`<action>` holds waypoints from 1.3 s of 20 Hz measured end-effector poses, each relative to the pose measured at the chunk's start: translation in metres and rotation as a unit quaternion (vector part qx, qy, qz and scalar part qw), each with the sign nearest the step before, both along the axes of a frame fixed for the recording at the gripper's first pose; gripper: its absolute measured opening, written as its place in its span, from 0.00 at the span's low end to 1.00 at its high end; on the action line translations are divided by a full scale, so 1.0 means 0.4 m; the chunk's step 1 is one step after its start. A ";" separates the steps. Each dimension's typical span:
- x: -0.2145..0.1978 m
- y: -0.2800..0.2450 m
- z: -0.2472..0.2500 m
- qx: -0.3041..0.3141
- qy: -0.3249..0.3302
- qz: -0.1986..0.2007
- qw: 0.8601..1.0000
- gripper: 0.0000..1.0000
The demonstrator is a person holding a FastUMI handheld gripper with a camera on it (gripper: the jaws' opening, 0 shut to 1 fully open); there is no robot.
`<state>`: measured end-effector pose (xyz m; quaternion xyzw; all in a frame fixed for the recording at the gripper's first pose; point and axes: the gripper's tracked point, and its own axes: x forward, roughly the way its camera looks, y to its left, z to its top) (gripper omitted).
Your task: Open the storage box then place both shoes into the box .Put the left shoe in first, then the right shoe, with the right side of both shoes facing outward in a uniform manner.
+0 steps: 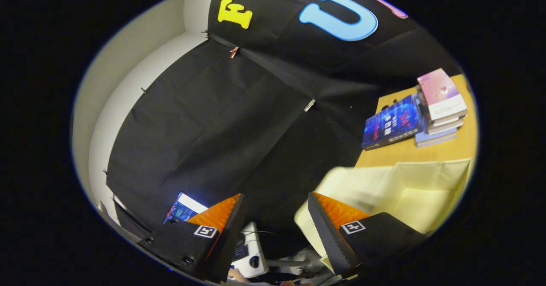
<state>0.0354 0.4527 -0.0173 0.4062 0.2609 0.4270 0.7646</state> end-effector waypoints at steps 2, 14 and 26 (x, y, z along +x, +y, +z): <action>0.002 -0.098 -0.041 -0.064 -0.027 -0.047 0.996 0.89; -0.246 -0.762 -0.494 -0.432 0.051 -0.201 0.877 0.94; -0.285 -0.891 -0.888 -0.566 0.103 -0.132 0.807 0.73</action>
